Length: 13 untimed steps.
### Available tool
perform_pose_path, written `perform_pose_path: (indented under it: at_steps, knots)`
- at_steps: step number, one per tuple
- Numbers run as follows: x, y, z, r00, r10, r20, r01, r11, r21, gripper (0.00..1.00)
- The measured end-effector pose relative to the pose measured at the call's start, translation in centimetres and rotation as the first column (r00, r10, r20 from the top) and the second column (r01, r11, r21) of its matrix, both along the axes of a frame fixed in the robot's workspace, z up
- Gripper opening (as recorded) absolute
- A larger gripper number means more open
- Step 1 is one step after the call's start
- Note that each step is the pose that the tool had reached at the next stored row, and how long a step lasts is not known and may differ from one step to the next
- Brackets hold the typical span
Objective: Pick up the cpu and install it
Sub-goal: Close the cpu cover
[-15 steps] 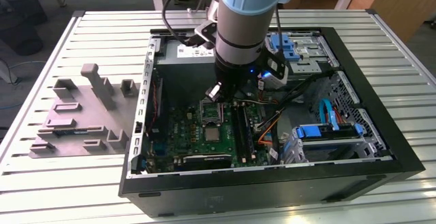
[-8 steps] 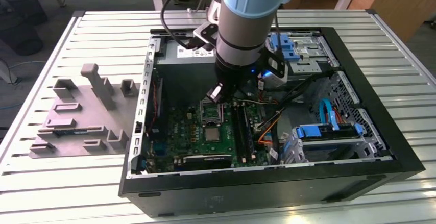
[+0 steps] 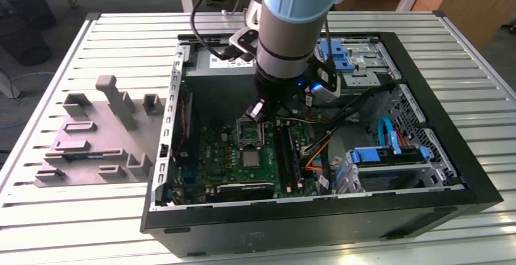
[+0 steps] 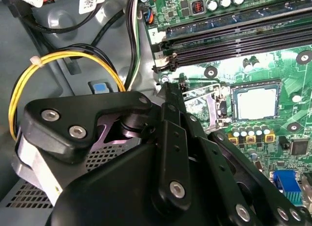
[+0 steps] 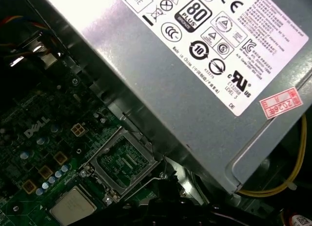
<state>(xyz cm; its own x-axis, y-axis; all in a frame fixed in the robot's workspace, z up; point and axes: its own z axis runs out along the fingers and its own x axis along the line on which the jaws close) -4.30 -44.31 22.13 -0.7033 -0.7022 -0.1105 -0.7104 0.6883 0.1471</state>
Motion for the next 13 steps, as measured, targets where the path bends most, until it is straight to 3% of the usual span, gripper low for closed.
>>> perform_pose_path:
  at_steps: [13]
  knots:
    - [0.14, 0.30, -0.34, 1.0000, 0.000, 0.0000, 0.000, 1.0000, 0.0001, 0.11]
